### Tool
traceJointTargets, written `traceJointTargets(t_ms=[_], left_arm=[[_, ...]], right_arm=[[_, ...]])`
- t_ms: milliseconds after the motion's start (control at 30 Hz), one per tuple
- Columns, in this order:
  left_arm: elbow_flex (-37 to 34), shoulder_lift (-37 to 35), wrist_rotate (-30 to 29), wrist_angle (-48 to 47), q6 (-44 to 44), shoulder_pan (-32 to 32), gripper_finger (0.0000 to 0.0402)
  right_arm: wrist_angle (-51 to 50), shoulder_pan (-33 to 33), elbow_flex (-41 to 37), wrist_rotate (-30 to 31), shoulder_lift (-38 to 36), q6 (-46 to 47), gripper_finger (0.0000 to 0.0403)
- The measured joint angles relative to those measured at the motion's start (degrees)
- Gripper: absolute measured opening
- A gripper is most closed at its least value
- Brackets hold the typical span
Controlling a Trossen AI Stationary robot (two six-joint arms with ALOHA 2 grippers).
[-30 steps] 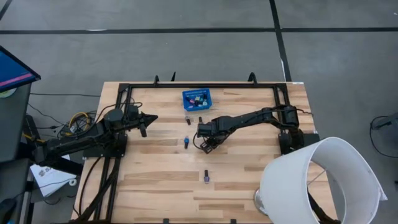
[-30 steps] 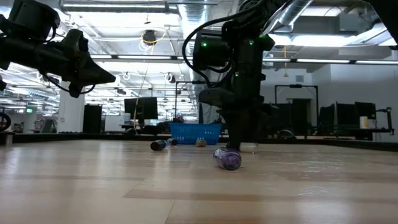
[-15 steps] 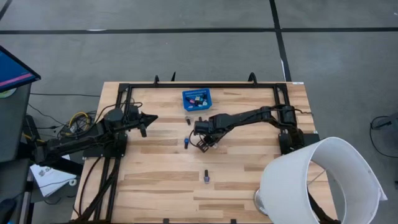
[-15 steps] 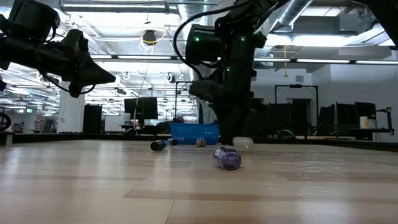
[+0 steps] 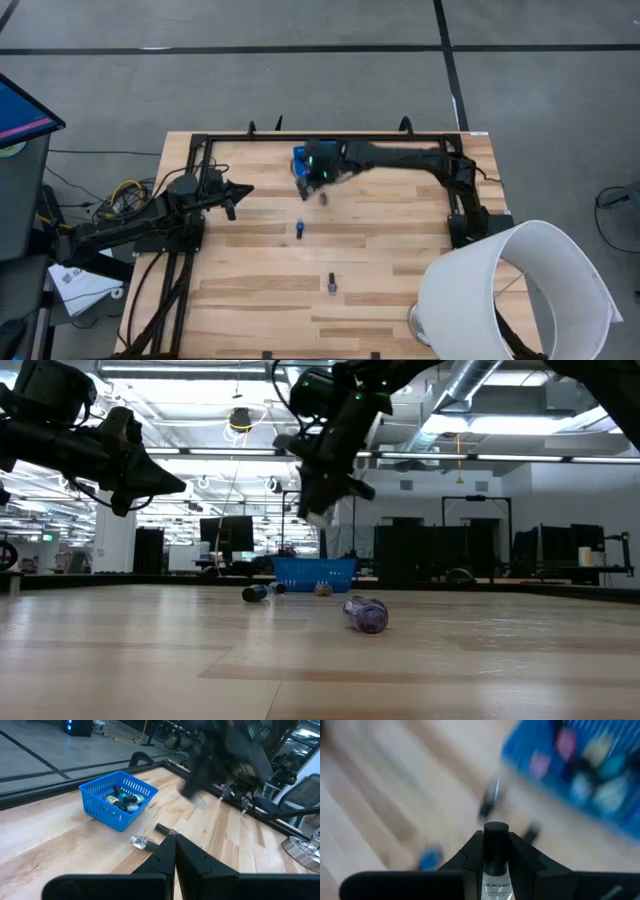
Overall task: Pick & Place Nail Polish
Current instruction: Put the white nail polish bottle into the blue basket
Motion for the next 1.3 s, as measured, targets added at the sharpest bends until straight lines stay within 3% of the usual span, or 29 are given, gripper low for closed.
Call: traceJointTargets(t_ms=[233, 467, 833, 1300], left_arm=[[0.0, -0.01, 0.0, 0.0, 0.0, 0.0, 0.0001], [0.0, 0.0, 0.0, 0.0, 0.36, 0.01, 0.0001], [-0.02, 0.02, 1.42, -0.02, 0.44, -0.01, 0.0001], [-0.02, 0.02, 2.21, -0.02, 0.46, 0.0, 0.0001]], right_arm=[[7.39, -7.29, 2.08, 0.09, -0.03, -0.6, 0.0052], [11.03, -9.6, 1.95, -0.24, 1.91, -0.77, 0.0052], [17.12, -9.05, 2.1, 0.06, 7.53, 3.93, 0.0052], [15.03, -7.16, 2.1, 7.32, 8.43, 4.33, 0.0055]])
